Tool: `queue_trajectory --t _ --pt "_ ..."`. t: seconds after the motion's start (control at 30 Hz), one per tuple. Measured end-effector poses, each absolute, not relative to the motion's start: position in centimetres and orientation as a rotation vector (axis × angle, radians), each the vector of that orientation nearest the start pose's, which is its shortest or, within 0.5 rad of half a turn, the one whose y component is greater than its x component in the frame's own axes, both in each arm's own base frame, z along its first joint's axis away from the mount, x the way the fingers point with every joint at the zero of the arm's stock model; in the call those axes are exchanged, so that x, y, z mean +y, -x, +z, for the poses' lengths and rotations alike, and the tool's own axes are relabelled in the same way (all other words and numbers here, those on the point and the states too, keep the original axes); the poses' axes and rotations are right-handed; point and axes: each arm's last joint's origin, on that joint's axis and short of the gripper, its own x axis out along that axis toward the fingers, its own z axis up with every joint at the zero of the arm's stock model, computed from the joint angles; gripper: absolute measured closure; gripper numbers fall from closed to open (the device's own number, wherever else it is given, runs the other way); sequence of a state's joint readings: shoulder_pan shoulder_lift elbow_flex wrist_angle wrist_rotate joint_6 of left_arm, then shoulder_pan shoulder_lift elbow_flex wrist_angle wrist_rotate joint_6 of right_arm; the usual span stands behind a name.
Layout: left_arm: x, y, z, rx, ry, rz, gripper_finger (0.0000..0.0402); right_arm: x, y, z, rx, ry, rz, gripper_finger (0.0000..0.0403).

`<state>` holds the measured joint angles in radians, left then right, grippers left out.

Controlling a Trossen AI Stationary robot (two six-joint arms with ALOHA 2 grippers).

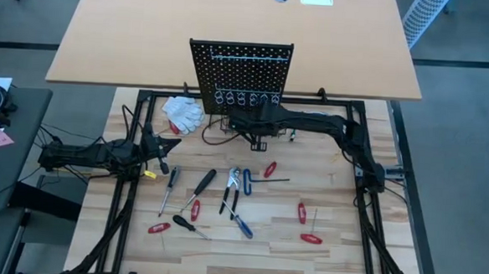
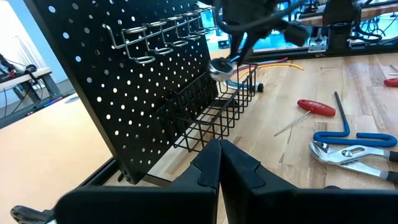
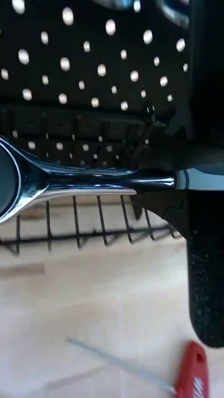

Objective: Hang tools onto peg board

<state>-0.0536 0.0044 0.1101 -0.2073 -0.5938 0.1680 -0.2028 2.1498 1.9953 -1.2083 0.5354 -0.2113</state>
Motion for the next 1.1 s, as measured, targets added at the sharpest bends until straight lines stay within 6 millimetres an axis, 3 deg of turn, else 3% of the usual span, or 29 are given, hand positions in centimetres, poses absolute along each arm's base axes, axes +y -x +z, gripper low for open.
queue_trajectory --t 0.4,0.8,1.1 --pt "1.2 -8.5 18.1 0.143 -0.197 0.531 0.0402 -11.2 -43.1 25.2 1.335 0.356 -0.446 0.0369" --pt "1.2 -8.5 18.1 0.143 -0.197 0.530 0.0402 -11.7 -42.9 24.6 1.363 0.397 -0.422 0.0367" --pt "1.2 -8.5 18.1 0.141 -0.198 0.532 0.0402 -11.3 -43.6 22.7 1.420 0.444 -0.374 0.0361"
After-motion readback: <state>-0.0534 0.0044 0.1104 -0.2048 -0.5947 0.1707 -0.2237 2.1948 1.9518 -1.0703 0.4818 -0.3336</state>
